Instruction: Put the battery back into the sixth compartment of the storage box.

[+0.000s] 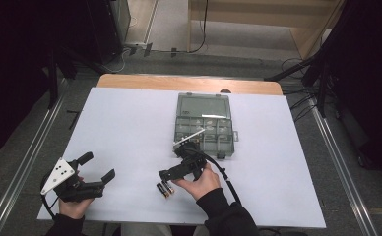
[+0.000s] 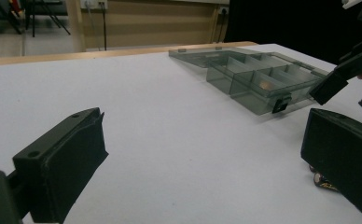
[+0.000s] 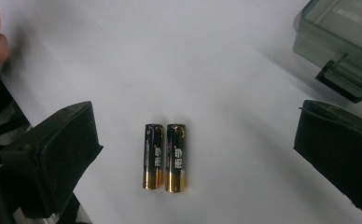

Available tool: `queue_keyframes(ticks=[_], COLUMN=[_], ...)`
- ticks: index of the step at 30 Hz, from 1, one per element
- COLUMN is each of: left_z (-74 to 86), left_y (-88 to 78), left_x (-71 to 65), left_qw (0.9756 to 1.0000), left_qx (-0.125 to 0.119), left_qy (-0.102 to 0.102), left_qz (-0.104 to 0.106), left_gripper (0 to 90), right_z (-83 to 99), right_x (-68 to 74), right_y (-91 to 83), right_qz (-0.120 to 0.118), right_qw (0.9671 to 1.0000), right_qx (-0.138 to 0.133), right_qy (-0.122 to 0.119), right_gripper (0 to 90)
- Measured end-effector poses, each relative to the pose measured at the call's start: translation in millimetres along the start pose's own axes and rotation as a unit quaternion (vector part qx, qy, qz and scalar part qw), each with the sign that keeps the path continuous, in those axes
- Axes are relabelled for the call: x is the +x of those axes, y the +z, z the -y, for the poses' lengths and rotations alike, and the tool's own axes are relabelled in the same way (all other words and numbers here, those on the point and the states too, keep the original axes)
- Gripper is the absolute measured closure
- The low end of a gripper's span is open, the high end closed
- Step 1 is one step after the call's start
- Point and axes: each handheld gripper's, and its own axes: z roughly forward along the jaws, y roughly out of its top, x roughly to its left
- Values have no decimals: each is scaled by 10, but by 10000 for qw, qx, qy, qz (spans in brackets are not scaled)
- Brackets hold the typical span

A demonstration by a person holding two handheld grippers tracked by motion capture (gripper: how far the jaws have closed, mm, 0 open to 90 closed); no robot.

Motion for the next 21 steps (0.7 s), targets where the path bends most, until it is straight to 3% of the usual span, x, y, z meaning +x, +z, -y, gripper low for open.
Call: queue_keyframes(ticks=[10, 15, 18, 21], left_z=[-1, -1, -1, -1], left_y=[-1, 0, 1, 1], left_x=[-3, -3, -3, -3], left_qw=[10000, 10000, 10000, 10000], left_qx=[2, 8, 10, 15], left_qy=[3, 1, 6, 9], left_qz=[0, 3, 0, 2], left_gripper=[0, 0, 0, 0], right_z=[20, 41, 49, 54], right_x=[189, 227, 255, 271], right_y=[177, 236, 261, 278], right_qz=[300, 634, 967, 1103], right_qw=[9974, 9940, 9898, 9871], right_qx=[504, 728, 830, 896], right_qy=[-418, -509, -637, -740], right_gripper=[57, 108, 146, 216])
